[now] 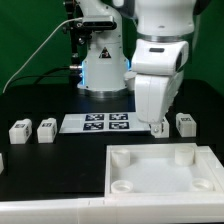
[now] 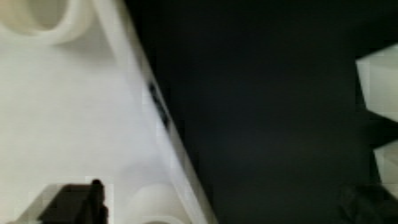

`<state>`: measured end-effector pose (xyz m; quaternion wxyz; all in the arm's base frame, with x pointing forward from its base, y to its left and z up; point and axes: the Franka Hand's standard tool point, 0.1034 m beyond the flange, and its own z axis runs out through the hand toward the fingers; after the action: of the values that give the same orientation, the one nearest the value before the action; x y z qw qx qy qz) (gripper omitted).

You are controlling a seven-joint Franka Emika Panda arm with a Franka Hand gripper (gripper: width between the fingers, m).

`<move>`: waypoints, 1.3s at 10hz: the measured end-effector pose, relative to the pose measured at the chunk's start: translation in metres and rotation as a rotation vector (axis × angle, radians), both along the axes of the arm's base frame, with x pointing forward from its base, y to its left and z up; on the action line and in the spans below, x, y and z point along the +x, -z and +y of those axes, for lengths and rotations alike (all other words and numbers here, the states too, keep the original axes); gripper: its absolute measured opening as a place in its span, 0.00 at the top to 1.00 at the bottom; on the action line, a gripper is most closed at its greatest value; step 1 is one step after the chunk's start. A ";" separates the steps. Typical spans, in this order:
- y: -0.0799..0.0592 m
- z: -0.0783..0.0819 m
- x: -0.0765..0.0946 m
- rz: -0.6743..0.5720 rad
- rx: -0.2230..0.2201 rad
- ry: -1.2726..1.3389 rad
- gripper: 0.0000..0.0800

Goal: Assemble one leg

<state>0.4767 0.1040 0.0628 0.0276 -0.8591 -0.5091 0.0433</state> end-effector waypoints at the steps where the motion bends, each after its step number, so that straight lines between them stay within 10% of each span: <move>1: 0.000 0.016 -0.004 0.003 -0.012 0.153 0.19; 4: 0.001 0.064 -0.006 0.024 -0.037 0.687 0.19; 9: 0.001 0.070 -0.006 0.078 -0.074 0.911 0.19; 13: 0.002 0.078 -0.039 0.403 -0.365 0.955 0.19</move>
Offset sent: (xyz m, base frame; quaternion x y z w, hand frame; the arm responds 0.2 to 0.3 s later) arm 0.0065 0.0449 -0.0104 0.0134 0.0121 0.3964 0.9179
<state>0.4375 0.1821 0.0606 -0.0085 -0.9602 -0.0314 0.2773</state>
